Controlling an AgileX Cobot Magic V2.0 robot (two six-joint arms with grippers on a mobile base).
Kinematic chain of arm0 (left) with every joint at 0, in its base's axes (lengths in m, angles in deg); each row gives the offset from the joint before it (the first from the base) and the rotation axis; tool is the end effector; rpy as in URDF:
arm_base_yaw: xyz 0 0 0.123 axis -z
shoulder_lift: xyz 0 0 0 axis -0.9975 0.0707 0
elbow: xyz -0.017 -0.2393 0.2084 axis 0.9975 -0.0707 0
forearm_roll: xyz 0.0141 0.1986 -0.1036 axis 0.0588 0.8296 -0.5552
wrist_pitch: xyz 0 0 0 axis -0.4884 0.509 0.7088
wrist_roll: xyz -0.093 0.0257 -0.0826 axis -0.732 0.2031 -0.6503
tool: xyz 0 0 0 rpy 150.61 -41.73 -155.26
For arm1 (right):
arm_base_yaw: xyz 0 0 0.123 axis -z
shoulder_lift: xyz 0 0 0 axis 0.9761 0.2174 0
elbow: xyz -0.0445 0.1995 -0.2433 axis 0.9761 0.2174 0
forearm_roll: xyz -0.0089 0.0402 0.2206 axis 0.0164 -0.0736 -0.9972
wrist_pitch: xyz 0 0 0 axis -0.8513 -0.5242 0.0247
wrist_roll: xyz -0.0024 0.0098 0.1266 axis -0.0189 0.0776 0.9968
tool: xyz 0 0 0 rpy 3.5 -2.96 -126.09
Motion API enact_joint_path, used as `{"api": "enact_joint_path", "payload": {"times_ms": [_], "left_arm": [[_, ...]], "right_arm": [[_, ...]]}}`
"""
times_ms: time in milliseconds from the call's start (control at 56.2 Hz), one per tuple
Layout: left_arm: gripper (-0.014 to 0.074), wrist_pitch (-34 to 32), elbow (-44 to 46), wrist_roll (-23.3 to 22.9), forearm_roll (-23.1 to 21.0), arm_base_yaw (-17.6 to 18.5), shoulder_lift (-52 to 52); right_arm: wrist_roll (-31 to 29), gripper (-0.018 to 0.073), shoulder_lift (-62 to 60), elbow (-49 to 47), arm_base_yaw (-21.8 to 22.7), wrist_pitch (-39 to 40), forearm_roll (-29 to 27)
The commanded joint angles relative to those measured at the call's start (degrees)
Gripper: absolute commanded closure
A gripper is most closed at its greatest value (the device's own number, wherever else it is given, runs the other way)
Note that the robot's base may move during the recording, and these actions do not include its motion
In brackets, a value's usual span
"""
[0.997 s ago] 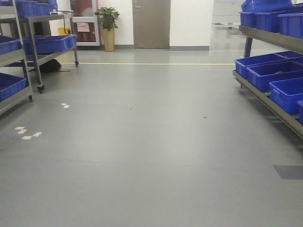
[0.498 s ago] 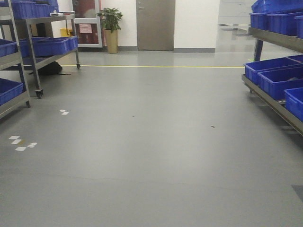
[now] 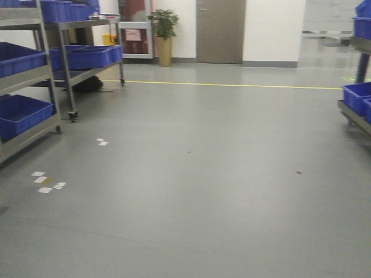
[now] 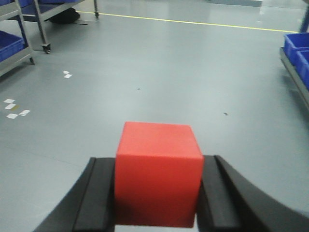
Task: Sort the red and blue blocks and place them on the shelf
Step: 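Drive the base to the shelf of blue bins holding both cubes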
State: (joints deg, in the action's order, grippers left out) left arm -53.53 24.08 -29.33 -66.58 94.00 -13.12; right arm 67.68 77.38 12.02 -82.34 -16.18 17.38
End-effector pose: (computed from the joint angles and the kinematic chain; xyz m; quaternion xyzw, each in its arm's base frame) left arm 0.0660 -0.0117 0.3008 0.0746 0.7264 -0.0386 0.6821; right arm 0.0624 0.0064 0.2886 -0.0243 0.7711 0.0396 0.6350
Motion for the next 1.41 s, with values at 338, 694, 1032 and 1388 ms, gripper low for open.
{"api": "enact_joint_path", "payload": {"times_ms": [338, 694, 1032, 1388], "left_arm": [[0.03, -5.14, 1.54, -0.02, 0.04, -0.12, 0.28], [0.03, -5.14, 1.54, -0.02, 0.04, -0.12, 0.28], [0.03, -5.12, 1.54, -0.02, 0.04, -0.12, 0.28], [0.03, -5.12, 1.54, -0.02, 0.04, -0.12, 0.28]], "right_arm": [[-0.38, 0.026, 0.35, -1.64, 0.45, 5.43, 0.61], [-0.38, 0.026, 0.35, -1.64, 0.45, 5.43, 0.61], [-0.38, 0.026, 0.35, -1.64, 0.45, 5.43, 0.61], [-0.38, 0.026, 0.35, -1.64, 0.45, 5.43, 0.61]]}}
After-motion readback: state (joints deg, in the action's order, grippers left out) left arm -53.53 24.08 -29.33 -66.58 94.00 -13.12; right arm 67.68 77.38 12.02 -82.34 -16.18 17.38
